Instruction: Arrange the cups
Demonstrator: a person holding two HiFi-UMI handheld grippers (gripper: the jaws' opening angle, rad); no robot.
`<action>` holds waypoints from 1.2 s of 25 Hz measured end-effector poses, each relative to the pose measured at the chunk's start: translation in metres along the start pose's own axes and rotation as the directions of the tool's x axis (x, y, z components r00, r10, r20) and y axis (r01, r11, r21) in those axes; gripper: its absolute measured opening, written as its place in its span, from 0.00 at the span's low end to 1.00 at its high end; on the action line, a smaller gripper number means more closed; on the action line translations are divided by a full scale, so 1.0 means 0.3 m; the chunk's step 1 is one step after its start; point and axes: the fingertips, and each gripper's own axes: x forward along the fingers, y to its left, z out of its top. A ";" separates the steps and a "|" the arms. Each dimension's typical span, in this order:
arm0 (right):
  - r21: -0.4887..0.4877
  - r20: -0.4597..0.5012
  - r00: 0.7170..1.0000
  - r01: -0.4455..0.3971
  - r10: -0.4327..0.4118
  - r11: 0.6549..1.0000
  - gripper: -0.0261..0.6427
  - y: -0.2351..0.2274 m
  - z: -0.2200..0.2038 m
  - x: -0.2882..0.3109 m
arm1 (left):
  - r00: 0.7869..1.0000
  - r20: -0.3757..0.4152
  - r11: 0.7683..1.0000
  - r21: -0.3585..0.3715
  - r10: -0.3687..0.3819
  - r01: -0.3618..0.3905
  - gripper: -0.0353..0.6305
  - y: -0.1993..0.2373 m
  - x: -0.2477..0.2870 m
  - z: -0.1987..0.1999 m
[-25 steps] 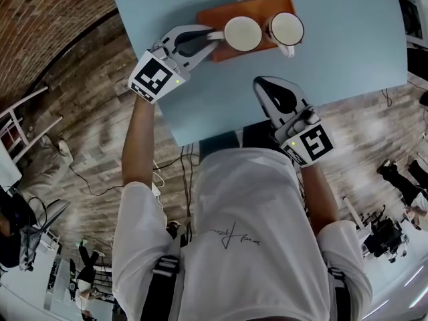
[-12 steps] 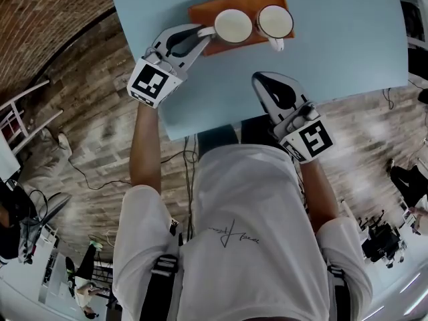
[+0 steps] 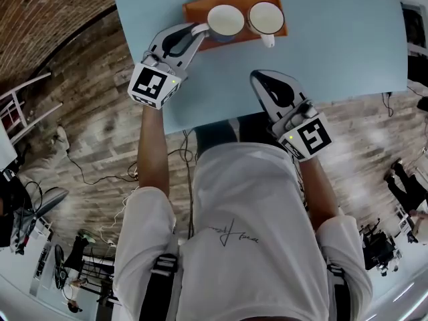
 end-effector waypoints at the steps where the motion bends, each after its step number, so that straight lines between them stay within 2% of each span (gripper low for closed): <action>1: -0.001 0.000 1.000 -0.002 0.002 1.000 0.07 -0.003 0.000 -0.004 | 1.000 0.001 1.000 -0.005 0.009 -0.009 0.16 0.002 -0.001 0.000; 12: -0.006 0.005 1.000 -0.017 0.017 1.000 0.07 -0.027 0.001 -0.039 | 0.995 0.034 0.995 -0.044 0.089 -0.087 0.16 0.017 -0.007 0.020; 24: -0.018 -0.006 0.998 -0.063 0.063 0.998 0.07 -0.024 0.003 -0.033 | 0.990 0.035 0.989 -0.059 0.136 -0.134 0.15 0.017 -0.009 0.019; 30: -0.004 -0.041 0.996 -0.074 0.073 0.997 0.07 -0.021 -0.032 -0.021 | 0.982 0.035 0.981 -0.074 0.184 -0.181 0.15 0.001 -0.021 0.011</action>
